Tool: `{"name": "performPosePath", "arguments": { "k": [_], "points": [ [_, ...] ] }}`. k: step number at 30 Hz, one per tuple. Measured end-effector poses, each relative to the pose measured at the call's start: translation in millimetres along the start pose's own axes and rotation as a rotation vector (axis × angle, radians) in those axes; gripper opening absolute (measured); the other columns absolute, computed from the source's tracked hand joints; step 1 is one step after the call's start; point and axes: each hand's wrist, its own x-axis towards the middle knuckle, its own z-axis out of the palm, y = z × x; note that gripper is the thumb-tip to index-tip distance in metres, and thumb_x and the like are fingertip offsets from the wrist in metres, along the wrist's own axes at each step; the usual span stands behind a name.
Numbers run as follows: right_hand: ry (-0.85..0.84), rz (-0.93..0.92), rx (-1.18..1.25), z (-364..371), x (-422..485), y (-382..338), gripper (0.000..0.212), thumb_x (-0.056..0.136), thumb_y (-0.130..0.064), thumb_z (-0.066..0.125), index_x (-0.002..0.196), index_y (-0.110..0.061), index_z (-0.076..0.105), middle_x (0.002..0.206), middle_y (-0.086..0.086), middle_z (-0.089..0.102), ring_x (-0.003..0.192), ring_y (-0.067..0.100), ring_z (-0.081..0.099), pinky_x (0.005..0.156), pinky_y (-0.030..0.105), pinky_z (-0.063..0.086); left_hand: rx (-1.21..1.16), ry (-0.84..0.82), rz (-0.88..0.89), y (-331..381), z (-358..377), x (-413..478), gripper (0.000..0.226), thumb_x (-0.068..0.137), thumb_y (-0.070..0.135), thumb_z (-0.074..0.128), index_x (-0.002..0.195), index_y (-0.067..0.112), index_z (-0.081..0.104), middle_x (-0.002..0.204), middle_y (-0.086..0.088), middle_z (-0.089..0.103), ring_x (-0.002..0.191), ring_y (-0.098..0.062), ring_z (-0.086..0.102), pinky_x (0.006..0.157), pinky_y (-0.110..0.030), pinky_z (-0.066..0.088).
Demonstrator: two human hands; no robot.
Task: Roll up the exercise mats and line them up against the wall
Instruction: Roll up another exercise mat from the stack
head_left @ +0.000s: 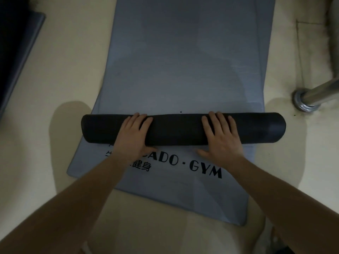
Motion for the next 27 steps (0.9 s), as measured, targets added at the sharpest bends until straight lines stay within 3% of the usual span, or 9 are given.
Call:
{"name": "performPosePath", "arguments": {
  "k": [3,9,12,14,18,21,22,24,27],
  "points": [
    [-0.137,-0.059,-0.081,1.1,18.4,12.9,0.117,0.067,-0.072,0.073,0.156,-0.016,0.021,0.155,0.018,0.034,0.143,0.038,0.031,0.121,0.055,0.019,-0.008,0.005,0.033,-8.1,-1.6,20.7,0.100,0.059,0.064,0.080,0.138,0.009,0.051,0.135,-0.017,0.057,0.124,-0.038,0.054,0.112,-0.054,0.035],
    [-0.320,-0.100,0.026,-30.8,46.9,20.5,0.101,0.065,-0.058,0.079,0.150,-0.028,0.035,0.135,0.007,0.055,0.119,0.030,0.055,0.109,0.045,0.039,-0.084,-0.256,-0.008,-7.5,-38.8,30.8,0.112,0.049,0.085,0.053,0.139,0.018,0.049,0.126,-0.008,0.062,0.109,-0.027,0.060,0.101,-0.046,0.046],
    [-0.530,-0.133,0.145,-46.4,45.3,25.0,0.096,0.061,-0.058,0.084,0.144,-0.033,0.044,0.126,0.002,0.062,0.110,0.025,0.060,0.097,0.041,0.049,0.011,-0.227,0.038,10.9,-41.7,3.0,0.107,0.058,0.082,0.063,0.144,0.023,0.039,0.134,-0.005,0.051,0.114,-0.026,0.056,0.104,-0.047,0.043],
    [-0.600,-0.137,0.195,-54.9,44.0,26.8,0.095,0.061,-0.055,0.086,0.144,-0.032,0.045,0.128,0.001,0.062,0.113,0.023,0.058,0.097,0.039,0.048,-0.104,-0.251,0.031,14.1,-42.9,-6.9,0.098,0.062,0.076,0.073,0.141,0.026,0.042,0.131,0.000,0.051,0.106,-0.021,0.058,0.095,-0.041,0.048],
    [-0.297,-0.127,0.173,-50.3,14.7,15.8,0.097,0.081,-0.053,0.075,0.159,-0.029,0.021,0.152,0.010,0.041,0.138,0.031,0.037,0.119,0.046,0.025,-0.345,-0.476,-0.088,3.7,-66.4,29.5,0.089,0.058,0.066,0.084,0.133,0.030,0.054,0.125,0.004,0.060,0.104,-0.013,0.055,0.093,-0.035,0.049],
    [-0.190,-0.078,0.174,-43.9,2.7,5.1,0.083,0.095,-0.057,0.054,0.161,-0.032,0.010,0.162,0.010,0.027,0.148,0.032,0.022,0.123,0.048,0.007,-0.304,-0.618,-0.170,-1.4,-77.5,55.0,0.090,0.061,0.067,0.083,0.139,0.031,0.053,0.136,0.001,0.058,0.114,-0.018,0.054,0.102,-0.039,0.045],
    [-0.204,-0.075,0.180,-45.4,11.4,8.4,0.081,0.096,-0.059,0.050,0.160,-0.032,0.008,0.163,0.009,0.025,0.149,0.031,0.020,0.122,0.048,0.007,-0.237,-0.586,-0.201,-0.6,-78.5,56.8,0.092,0.063,0.071,0.079,0.141,0.032,0.050,0.138,0.000,0.057,0.118,-0.021,0.054,0.104,-0.044,0.045],
    [-0.228,-0.109,0.172,-51.4,35.0,19.2,0.078,0.097,-0.059,0.048,0.160,-0.033,0.010,0.164,0.008,0.021,0.150,0.029,0.017,0.122,0.048,0.008,-0.119,-0.307,-0.257,8.7,-74.3,47.2,0.086,0.071,0.071,0.071,0.143,0.032,0.046,0.140,-0.005,0.053,0.122,-0.029,0.053,0.104,-0.053,0.043],
    [-0.093,-0.080,0.179,-52.5,53.6,18.2,0.066,0.094,-0.053,0.054,0.153,-0.029,0.038,0.155,0.013,0.037,0.142,0.036,0.032,0.116,0.056,0.019,-0.040,0.146,-0.203,30.3,-46.1,18.8,0.056,0.089,0.050,0.059,0.136,0.021,0.050,0.136,-0.016,0.049,0.123,-0.040,0.051,0.105,-0.070,0.033]
  ]
}}
